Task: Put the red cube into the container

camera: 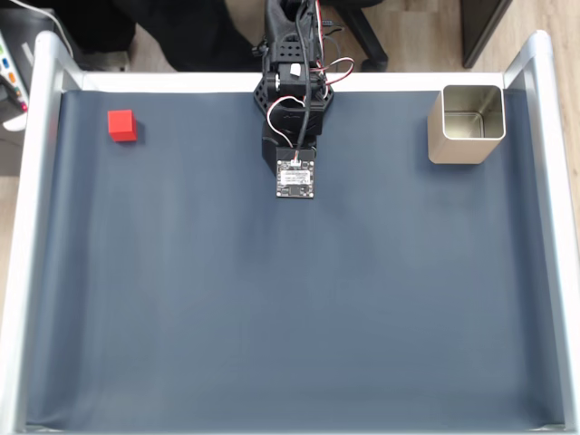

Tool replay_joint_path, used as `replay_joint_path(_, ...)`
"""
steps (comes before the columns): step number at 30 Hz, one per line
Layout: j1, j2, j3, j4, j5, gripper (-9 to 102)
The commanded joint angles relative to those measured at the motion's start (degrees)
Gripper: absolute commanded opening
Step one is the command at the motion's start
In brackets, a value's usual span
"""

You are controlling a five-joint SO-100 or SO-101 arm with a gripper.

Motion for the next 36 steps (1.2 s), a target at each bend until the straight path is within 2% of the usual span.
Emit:
replay_joint_path(1, 0.35, -0.26, -0.26, 0.35, 0.44, 1)
replay_joint_path(36, -0.97, -0.26, -0.26, 0.35, 0.44, 1)
